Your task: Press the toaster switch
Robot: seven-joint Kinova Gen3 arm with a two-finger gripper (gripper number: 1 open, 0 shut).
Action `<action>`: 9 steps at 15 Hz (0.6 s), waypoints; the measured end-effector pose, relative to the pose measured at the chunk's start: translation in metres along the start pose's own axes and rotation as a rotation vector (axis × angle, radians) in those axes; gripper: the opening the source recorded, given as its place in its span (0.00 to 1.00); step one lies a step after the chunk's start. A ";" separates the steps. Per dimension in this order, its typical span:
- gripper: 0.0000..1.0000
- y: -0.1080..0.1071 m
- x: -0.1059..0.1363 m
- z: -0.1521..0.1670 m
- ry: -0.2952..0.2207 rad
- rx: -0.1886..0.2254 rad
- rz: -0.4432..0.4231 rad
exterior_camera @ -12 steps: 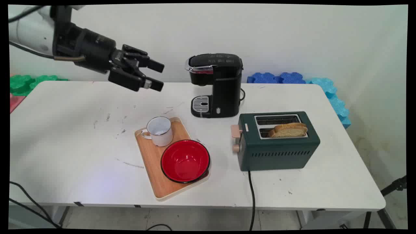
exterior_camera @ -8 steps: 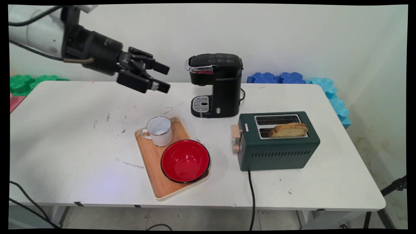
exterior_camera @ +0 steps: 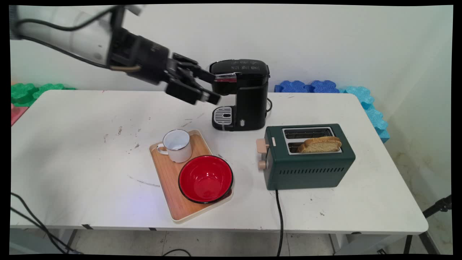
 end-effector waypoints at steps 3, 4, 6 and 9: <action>1.00 -0.001 0.006 0.027 -0.011 -0.019 0.021; 1.00 -0.002 0.007 0.038 -0.016 -0.027 0.029; 1.00 -0.004 0.008 0.056 -0.027 -0.042 0.043; 0.00 -0.007 0.006 0.077 -0.047 -0.054 0.065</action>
